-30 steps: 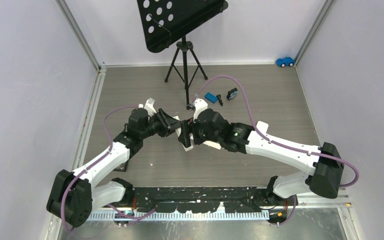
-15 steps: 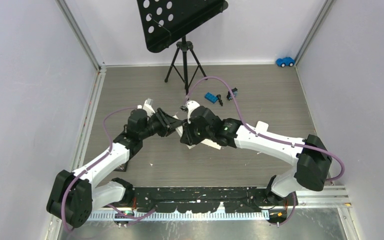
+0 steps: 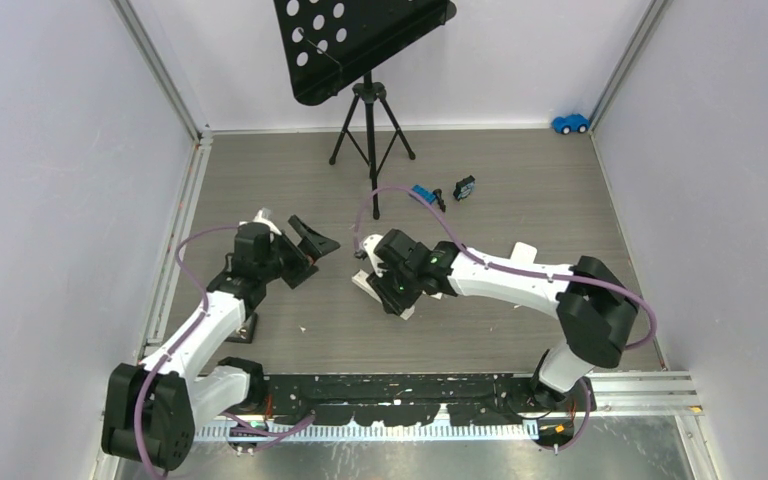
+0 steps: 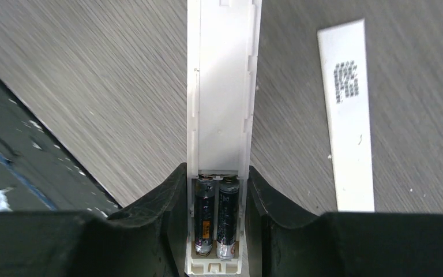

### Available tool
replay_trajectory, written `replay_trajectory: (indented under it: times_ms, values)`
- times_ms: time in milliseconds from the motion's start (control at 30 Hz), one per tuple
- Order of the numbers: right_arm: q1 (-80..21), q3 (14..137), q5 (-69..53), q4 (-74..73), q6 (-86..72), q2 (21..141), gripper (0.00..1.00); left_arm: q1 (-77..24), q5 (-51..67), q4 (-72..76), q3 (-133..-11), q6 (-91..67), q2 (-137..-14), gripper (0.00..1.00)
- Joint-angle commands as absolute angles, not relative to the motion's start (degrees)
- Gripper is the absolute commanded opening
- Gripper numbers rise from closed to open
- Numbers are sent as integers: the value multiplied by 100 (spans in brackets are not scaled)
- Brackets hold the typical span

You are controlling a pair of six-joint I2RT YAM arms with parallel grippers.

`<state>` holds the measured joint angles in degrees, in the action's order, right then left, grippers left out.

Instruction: Load the batteries into the remote control

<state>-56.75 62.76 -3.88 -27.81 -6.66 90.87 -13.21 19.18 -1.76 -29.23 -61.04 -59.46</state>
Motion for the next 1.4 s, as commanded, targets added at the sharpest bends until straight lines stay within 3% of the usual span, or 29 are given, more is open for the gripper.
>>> replay_trajectory:
  times_ms: [0, 200, 433, 733, 867, 1100, 1200, 1367]
  values:
    - [-5679, 6294, -340, -3217, -40, 9232, 6, -1267, 1456, -1176, -3243, -5120, -5799, 100]
    - [-5897, 6541, -123, -3627, 147, 9798, 7, -1245, 840, -1752, -3547, -4442, -5726, 100]
    - [-6109, 6570, 448, -3664, 377, 10213, 11, -1207, 1076, -1606, -3543, -4455, -5893, 100]
    - [-6117, 6635, 586, -3873, 356, 10200, 51, -1178, 1358, -1470, -3647, -4340, -6131, 100]
    - [-6117, 6512, 548, -3725, 179, 9820, 61, -1180, 1915, -1268, -3728, -4188, -6389, 100]
    - [-5831, 6098, 902, -3226, -1154, 8790, 62, -1238, 2785, -687, -3857, -4261, -7192, 93]
    - [-5226, 5668, 768, -2969, -2353, 8209, 62, -1384, 2825, -369, -3945, -4344, -7538, 88]
    - [-3967, 4694, 540, -2902, -4593, 7524, 53, -1705, 2821, 173, -4198, -4536, -8286, 74]
